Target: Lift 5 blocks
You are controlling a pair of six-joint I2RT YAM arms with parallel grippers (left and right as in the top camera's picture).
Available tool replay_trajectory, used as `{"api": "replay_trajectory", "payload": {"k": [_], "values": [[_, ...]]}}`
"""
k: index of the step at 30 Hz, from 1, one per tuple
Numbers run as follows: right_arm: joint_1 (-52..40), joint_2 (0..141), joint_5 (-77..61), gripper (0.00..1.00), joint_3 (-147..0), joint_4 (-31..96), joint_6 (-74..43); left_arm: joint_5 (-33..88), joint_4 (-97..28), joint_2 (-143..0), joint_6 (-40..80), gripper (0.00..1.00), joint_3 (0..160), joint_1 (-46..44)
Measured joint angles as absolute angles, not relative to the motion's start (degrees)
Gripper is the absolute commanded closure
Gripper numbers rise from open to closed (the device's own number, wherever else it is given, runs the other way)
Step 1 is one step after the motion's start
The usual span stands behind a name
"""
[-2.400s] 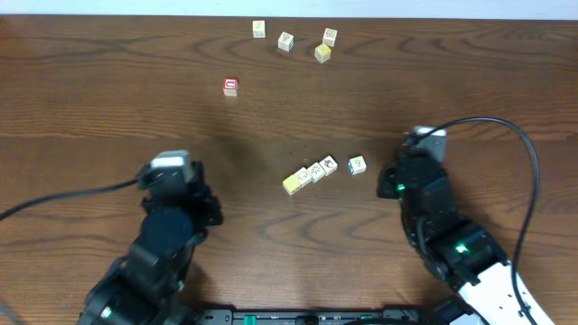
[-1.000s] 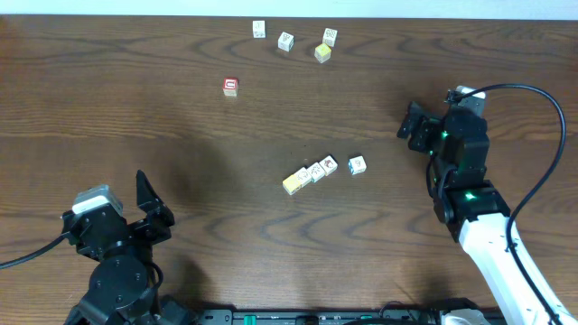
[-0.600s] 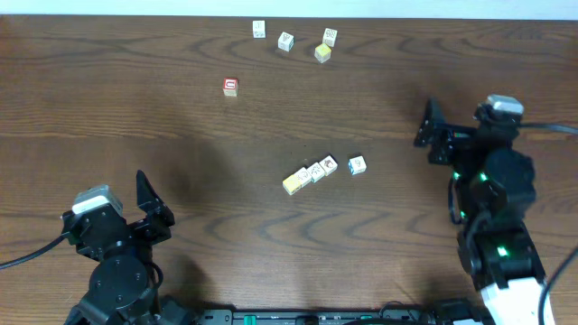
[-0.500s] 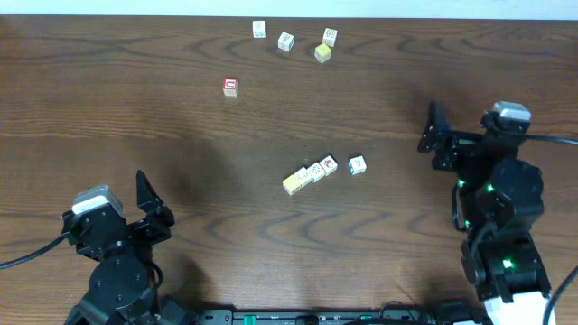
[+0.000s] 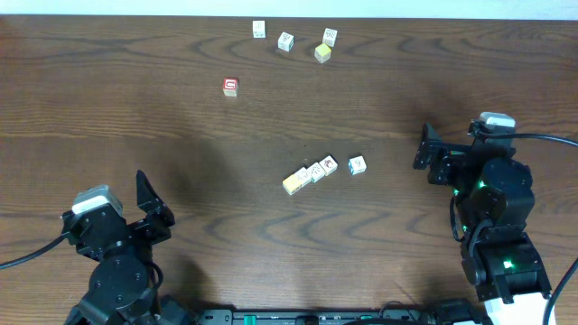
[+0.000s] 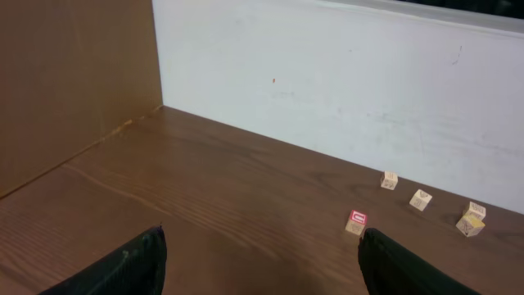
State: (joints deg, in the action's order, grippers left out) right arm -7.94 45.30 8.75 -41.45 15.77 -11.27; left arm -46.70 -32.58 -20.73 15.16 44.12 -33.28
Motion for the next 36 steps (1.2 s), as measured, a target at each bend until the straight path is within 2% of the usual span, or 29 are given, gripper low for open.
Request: {"api": "replay_trajectory", "payload": {"k": [9,25,31,36], "values": [[-7.94,45.32,8.75,0.01,-41.45,21.50,-11.25,-46.70,-32.58,-20.73,15.16,0.25,44.12,-33.28],[-7.94,45.36,8.71,0.01,-41.47,48.88,-11.05,-46.68,-36.93,-20.73,15.16,0.24,44.18,-33.28],[-7.94,45.36,8.71,0.01,-41.47,53.06,-11.05,-45.80,-38.39,-20.73,15.16,0.24,44.18,-33.28],[-7.94,45.36,8.73,0.01,-41.47,53.25,-11.05,-45.74,-31.90,-20.75,14.90,0.24,44.18,-33.28]]}}
